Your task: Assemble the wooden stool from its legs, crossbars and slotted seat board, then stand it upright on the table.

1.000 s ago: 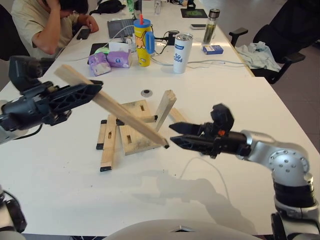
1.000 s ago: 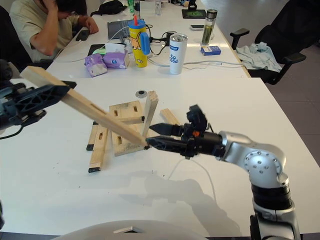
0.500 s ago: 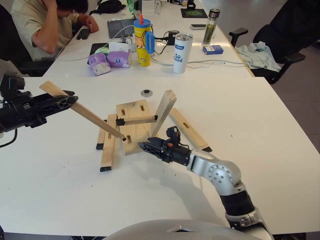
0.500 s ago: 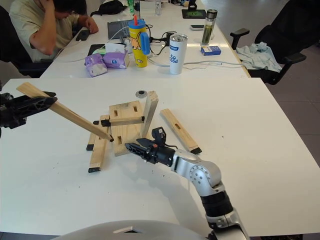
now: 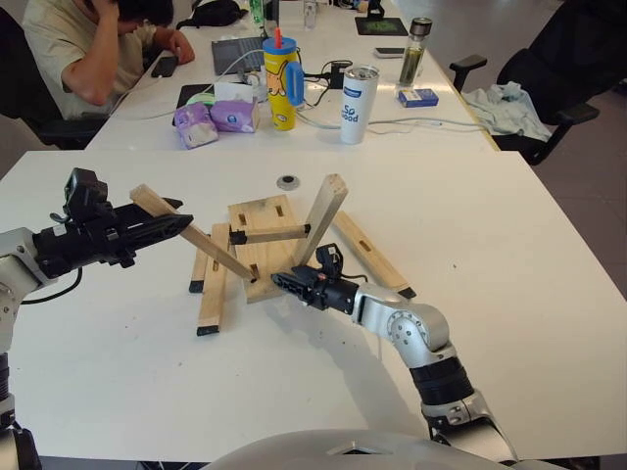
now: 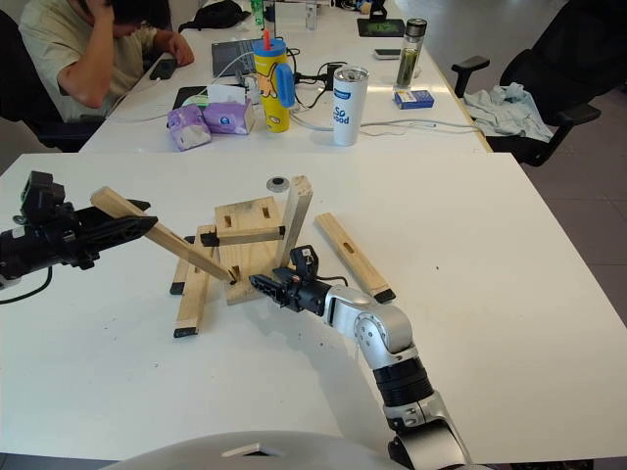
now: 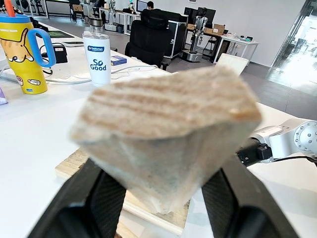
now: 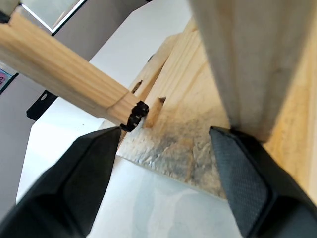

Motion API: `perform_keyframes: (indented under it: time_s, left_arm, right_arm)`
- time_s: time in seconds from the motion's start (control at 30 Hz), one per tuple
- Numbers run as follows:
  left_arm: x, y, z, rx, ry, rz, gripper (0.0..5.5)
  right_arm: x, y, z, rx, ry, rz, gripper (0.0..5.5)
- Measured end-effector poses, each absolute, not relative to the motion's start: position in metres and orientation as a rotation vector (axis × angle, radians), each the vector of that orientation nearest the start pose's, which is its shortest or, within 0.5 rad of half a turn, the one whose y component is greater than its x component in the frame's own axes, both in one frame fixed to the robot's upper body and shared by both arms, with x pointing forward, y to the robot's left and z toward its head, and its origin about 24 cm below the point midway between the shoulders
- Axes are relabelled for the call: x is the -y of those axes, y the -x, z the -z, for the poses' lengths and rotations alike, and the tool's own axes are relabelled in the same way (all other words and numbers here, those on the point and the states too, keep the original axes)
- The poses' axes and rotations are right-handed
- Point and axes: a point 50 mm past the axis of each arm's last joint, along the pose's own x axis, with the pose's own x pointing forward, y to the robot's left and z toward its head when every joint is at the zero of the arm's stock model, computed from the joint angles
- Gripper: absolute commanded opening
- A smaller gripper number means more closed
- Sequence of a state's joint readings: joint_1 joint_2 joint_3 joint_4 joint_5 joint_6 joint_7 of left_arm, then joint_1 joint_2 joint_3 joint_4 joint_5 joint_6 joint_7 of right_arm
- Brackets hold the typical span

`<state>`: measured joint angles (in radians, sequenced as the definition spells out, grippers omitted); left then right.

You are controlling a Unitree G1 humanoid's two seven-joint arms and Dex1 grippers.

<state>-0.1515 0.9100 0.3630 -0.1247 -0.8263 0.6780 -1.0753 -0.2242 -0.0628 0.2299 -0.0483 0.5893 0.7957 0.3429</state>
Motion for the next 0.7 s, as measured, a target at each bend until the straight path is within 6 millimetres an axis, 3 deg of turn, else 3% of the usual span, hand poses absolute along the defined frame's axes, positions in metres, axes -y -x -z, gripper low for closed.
perform_keyframes:
  time_s: [0.23,0.7]
  left_arm:
    - [-0.269,-0.239,-0.181,-0.162,-0.015,0.996,2.03]
    - [-0.264,-0.251,-0.178,-0.178,-0.105,1.038,2.03]
  right_arm:
    - [0.062,-0.258,-0.048,-0.554,-0.307,-0.897,3.33]
    - [0.061,-0.255,-0.047,-0.559,-0.252,-0.941,3.33]
